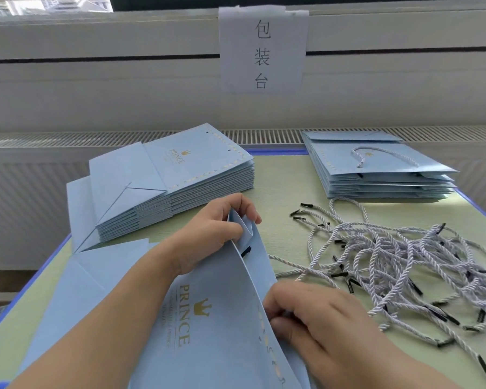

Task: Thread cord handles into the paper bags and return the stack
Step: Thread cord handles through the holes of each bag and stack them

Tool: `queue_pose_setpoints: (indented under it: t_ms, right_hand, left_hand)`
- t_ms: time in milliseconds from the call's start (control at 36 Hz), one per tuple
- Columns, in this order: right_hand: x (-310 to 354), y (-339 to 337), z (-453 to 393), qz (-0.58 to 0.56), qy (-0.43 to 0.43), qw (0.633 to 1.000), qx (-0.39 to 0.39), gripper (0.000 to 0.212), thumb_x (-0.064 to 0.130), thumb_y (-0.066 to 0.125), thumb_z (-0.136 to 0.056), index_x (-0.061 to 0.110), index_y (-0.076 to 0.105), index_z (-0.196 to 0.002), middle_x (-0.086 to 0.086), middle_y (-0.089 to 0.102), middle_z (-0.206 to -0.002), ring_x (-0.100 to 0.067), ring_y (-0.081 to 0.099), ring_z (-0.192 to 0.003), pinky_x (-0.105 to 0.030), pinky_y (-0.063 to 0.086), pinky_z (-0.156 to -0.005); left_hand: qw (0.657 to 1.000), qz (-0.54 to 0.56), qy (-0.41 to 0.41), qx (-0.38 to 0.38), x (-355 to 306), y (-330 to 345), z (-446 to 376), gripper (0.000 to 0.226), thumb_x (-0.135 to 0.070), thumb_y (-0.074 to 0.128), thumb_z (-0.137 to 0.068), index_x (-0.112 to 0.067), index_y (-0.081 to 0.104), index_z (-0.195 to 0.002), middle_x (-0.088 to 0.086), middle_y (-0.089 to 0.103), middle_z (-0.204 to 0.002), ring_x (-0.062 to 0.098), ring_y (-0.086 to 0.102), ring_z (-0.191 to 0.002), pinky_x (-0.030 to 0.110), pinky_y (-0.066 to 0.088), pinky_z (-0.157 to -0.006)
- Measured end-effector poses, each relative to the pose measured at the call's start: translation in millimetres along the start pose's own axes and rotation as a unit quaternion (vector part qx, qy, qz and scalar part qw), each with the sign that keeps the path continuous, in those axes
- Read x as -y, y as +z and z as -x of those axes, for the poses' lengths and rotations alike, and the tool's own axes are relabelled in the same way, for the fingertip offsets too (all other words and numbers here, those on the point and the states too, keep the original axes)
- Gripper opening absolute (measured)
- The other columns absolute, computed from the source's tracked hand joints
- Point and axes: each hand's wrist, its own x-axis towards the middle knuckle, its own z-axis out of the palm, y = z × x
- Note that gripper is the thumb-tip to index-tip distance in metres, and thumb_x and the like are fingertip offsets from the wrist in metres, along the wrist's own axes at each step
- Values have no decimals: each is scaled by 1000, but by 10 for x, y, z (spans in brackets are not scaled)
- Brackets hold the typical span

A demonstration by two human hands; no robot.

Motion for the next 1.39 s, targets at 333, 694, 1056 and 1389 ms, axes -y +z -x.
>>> queue_pose_setpoints:
  t_ms: [333, 694, 1056, 1389]
  right_hand:
    - [26, -123, -29, -163, 7, 987, 1, 9, 38, 56, -79, 32, 60, -83, 22, 51, -103, -5, 41, -54, -10, 36, -53]
    - [-110, -471, -139, -101, 99, 985, 100, 25, 31, 54, -93, 45, 52, -113, 29, 50, -101, -5, 46, -59, -10, 36, -60]
    - [-463, -560, -103, 202, -38, 978, 35, 44, 50, 39, -91, 21, 33, -58, 9, 37, -51, -5, 38, -52, -25, 39, -47]
    - [-423, -513, -155, 250, -10, 968, -7, 27, 31, 41, -83, 23, 67, -78, 13, 62, -63, -12, 59, -54, -28, 43, -37]
  left_hand:
    - [993, 115, -14, 12, 87, -141, -31, 31, 3, 44, -53, -18, 58, -71, 0, 61, -88, 15, 50, -68, 23, 42, -54]
    - [989, 148, -15, 19, 96, -140, -36, 30, 5, 43, -52, -15, 56, -71, 2, 60, -87, 13, 52, -63, 23, 43, -52]
    - [994, 108, -19, 27, 104, -118, -47, 30, 1, 44, -53, -17, 58, -73, 2, 60, -87, 15, 52, -70, 23, 45, -56]
    - [999, -21, -31, -3, 181, -89, -68, 38, -21, 50, -65, -29, 59, -101, 17, 54, -101, 21, 51, -84, 33, 42, -76]
